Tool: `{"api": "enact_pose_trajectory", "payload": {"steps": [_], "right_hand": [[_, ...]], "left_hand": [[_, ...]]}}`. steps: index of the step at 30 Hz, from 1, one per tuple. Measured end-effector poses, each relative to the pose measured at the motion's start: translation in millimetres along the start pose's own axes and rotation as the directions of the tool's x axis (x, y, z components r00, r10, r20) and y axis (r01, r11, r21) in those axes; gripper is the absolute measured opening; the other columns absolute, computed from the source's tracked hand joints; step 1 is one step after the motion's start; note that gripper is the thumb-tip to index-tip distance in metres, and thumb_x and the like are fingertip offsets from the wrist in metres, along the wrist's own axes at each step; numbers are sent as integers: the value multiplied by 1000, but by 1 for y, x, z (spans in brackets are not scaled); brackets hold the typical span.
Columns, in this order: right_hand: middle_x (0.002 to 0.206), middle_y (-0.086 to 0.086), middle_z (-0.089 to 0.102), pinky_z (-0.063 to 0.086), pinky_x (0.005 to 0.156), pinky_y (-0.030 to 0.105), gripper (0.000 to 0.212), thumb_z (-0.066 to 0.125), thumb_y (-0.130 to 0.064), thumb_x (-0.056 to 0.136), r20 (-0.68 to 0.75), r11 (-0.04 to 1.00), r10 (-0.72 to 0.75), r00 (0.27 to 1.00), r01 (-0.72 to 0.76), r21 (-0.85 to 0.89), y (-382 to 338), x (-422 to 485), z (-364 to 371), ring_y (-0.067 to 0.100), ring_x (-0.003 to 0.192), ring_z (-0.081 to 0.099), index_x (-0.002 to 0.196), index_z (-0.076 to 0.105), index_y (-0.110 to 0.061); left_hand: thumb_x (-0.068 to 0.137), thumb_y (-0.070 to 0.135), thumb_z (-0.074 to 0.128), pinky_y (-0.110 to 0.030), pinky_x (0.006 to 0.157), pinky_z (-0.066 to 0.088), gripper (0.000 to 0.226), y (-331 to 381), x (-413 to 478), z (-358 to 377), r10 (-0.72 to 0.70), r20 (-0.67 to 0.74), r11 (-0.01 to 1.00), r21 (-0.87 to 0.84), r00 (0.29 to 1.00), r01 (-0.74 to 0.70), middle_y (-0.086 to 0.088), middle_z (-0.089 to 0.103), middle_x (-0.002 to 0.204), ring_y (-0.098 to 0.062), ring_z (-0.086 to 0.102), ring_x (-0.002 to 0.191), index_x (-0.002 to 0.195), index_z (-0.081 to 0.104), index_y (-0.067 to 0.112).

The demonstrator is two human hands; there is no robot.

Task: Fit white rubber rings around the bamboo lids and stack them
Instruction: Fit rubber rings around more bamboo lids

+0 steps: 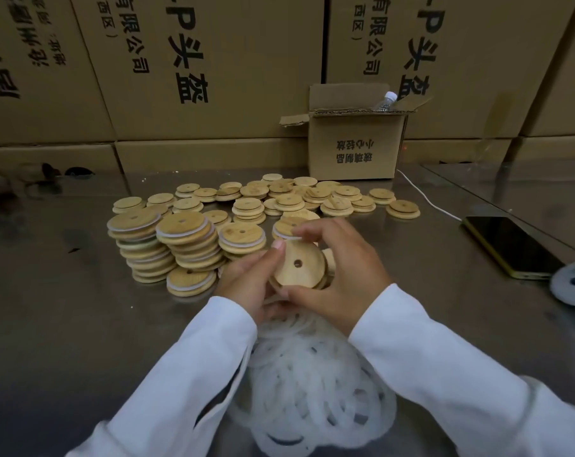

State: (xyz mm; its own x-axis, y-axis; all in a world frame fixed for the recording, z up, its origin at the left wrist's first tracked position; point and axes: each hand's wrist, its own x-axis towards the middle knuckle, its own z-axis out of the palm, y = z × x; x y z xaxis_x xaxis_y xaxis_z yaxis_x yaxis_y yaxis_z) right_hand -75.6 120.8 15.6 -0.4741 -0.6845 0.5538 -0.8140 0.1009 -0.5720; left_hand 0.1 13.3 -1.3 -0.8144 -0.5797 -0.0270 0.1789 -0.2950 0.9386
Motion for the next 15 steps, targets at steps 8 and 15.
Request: {"api": "enact_pose_trajectory", "payload": {"steps": [8, 15], "right_hand": [[107, -18, 59, 34, 84, -1, 45, 74, -25, 74, 15, 970, 169, 986, -169, 173, 15, -6, 19, -3, 106, 52, 109, 51, -39], [91, -4, 55, 40, 78, 25, 21, 62, -45, 80, 275, 939, 308, 911, -244, -242, 28, -10, 33, 14, 94, 47, 89, 69, -28]], "left_hand": [[88, 23, 60, -30, 48, 56, 18, 0, 16, -17, 124, -349, 991, 87, 929, -99, -6, 65, 74, -24, 64, 71, 71, 63, 17], [89, 23, 58, -28, 49, 56, 18, 7, 12, -15, 196, -376, 981, 68, 906, -184, 2, 59, 77, -16, 58, 75, 72, 61, 19]]}}
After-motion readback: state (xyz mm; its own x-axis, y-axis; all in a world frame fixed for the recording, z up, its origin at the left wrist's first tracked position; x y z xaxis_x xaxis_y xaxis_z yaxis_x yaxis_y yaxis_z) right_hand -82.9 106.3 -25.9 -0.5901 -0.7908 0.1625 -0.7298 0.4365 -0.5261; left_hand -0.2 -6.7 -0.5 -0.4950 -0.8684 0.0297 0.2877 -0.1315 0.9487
